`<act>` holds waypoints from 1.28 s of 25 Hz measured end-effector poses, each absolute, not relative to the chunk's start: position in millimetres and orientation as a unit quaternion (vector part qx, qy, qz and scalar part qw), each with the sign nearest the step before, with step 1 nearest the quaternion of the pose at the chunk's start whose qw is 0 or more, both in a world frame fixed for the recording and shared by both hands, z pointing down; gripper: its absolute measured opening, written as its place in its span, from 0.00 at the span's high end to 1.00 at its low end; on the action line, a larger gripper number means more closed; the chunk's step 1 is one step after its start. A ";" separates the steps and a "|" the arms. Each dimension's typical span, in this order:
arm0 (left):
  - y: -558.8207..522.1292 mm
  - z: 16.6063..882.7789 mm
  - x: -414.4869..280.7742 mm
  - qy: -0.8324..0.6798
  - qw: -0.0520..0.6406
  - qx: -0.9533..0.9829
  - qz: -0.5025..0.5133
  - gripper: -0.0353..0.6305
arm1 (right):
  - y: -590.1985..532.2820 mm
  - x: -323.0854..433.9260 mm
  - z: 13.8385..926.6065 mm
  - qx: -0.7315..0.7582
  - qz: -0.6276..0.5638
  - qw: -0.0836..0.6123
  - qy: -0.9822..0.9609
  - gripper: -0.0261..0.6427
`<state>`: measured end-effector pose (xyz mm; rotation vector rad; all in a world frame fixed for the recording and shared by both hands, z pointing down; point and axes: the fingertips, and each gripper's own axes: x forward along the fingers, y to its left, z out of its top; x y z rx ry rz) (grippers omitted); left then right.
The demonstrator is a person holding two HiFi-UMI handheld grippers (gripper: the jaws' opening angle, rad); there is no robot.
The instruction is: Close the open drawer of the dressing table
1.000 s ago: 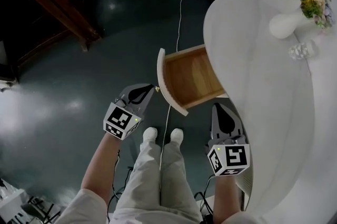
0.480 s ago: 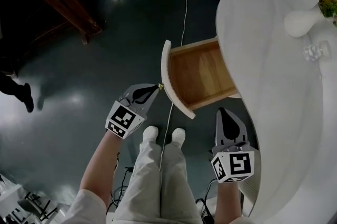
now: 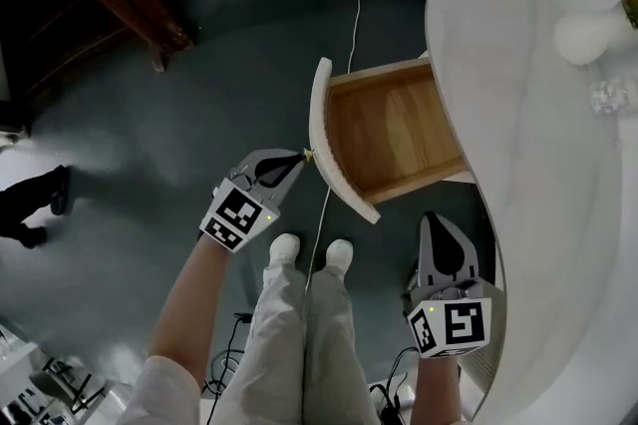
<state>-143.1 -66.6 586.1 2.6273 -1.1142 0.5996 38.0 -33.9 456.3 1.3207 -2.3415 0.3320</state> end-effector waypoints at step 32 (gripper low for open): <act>-90.5 590.3 -105.4 -0.314 0.095 0.915 0.233 0.92 | -18.2 47.0 468.4 0.551 0.145 0.233 -0.789 0.96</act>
